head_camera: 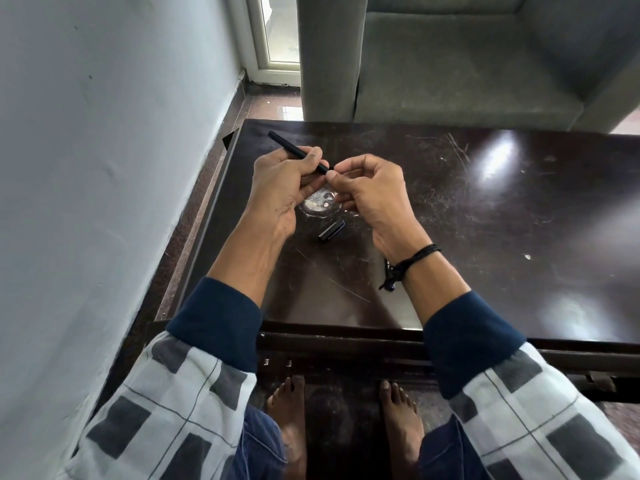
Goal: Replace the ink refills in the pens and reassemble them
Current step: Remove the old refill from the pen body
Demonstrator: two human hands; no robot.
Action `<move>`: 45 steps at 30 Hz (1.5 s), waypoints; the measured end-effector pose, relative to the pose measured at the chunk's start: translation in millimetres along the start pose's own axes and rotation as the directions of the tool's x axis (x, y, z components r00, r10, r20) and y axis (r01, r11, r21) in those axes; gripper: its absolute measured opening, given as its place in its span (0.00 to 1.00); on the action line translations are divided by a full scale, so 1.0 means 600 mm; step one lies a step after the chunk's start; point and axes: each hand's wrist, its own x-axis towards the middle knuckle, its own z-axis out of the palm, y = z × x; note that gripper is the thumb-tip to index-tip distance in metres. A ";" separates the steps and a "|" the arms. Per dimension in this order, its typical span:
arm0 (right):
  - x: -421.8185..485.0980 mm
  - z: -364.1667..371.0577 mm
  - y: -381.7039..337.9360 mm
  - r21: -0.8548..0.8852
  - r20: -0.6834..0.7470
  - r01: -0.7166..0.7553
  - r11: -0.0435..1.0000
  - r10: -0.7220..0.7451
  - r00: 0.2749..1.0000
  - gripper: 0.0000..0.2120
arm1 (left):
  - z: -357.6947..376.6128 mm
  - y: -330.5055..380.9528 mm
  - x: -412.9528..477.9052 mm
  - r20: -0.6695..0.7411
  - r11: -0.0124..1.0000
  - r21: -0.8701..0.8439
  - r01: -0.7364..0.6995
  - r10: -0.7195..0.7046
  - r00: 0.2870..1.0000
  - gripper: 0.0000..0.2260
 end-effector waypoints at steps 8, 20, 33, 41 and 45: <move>0.002 -0.001 0.002 -0.067 -0.016 -0.046 0.997 0.045 0.999 0.09 | 0.000 -0.002 0.001 -0.003 1.000 0.016 0.002 -0.002 1.000 0.07; 0.001 0.001 0.000 -0.093 -0.018 -0.083 0.992 0.082 0.996 0.15 | -0.002 -0.001 0.002 0.006 1.000 0.011 -0.003 0.003 1.000 0.08; -0.001 0.000 -0.003 -0.030 0.010 -0.069 0.997 0.069 0.998 0.11 | 0.000 -0.001 0.000 0.005 1.000 0.015 -0.009 0.009 1.000 0.07; 0.003 0.002 0.001 -0.052 0.018 -0.078 0.996 0.079 0.997 0.07 | 0.000 -0.001 0.000 0.004 0.999 0.035 0.004 -0.004 1.000 0.07; 0.002 0.001 -0.001 -0.056 0.003 -0.090 0.994 0.091 0.996 0.07 | -0.001 0.000 0.001 0.007 0.999 0.036 -0.005 0.005 1.000 0.06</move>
